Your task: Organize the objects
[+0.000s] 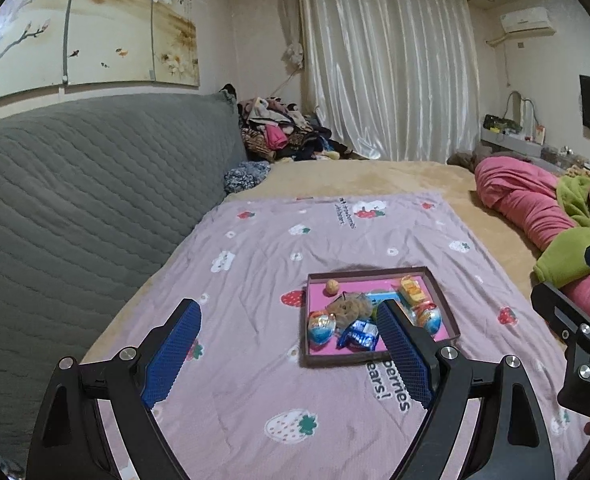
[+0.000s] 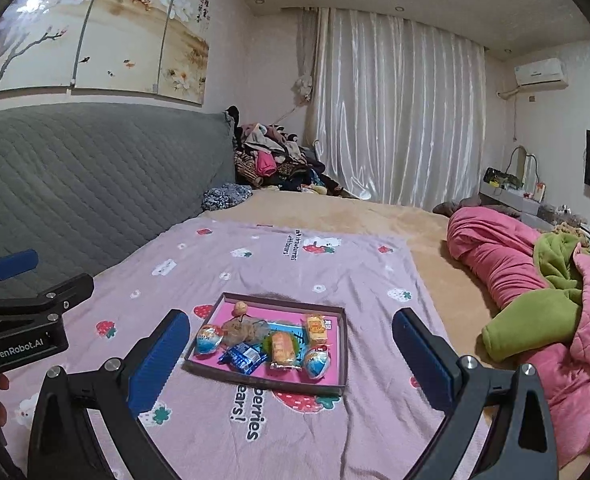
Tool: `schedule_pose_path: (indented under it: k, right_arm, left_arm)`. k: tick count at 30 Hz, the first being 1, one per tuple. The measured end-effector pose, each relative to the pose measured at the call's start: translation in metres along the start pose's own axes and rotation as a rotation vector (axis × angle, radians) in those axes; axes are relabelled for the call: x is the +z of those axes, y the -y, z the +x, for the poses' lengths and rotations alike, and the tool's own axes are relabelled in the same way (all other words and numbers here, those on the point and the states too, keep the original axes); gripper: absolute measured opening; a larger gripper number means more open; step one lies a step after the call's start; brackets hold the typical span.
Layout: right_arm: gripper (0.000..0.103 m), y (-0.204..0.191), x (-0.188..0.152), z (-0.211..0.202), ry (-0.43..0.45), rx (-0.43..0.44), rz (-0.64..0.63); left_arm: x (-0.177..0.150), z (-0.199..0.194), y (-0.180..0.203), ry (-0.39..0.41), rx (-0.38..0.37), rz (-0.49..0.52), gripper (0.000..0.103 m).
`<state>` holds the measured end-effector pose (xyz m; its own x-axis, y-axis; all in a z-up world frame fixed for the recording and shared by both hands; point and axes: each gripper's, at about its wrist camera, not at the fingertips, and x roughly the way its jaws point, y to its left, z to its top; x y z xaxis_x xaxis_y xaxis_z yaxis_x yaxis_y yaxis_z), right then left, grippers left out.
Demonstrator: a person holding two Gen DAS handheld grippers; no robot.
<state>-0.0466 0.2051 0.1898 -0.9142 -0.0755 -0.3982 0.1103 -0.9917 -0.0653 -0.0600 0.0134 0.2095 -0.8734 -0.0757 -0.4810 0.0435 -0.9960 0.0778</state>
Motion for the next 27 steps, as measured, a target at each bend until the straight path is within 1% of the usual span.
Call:
schedule_pose_path:
  k: [6,9,14,18,22,27]
  right_arm:
    - [0.102,-0.005,-0.001,-0.026,0.025,0.0,-0.011]
    - [0.102,-0.006,-0.005,-0.034,0.024,-0.002,-0.015]
    - [0.102,-0.006,-0.019,-0.042,0.009,0.007,-0.008]
    - [0.102,-0.005,-0.032,-0.047,0.005,0.014,0.005]
    - [0.102,-0.004,-0.039,-0.048,-0.002,0.015,0.013]
    - [0.102,-0.004,-0.045,-0.047,-0.009,0.013,0.014]
  left_arm:
    - [-0.006,-0.017,0.003,0.001,0.005,0.012,0.09]
    - [-0.016,-0.026,0.005,0.004,0.016,0.019,0.09]
    - [-0.03,-0.034,0.005,-0.009,0.02,0.024,0.09]
    - [-0.04,-0.039,0.002,-0.002,0.015,0.013,0.09]
    - [-0.045,-0.037,0.0,-0.006,0.016,0.008,0.09]
    - [-0.06,-0.029,-0.002,-0.007,0.029,0.009,0.09]
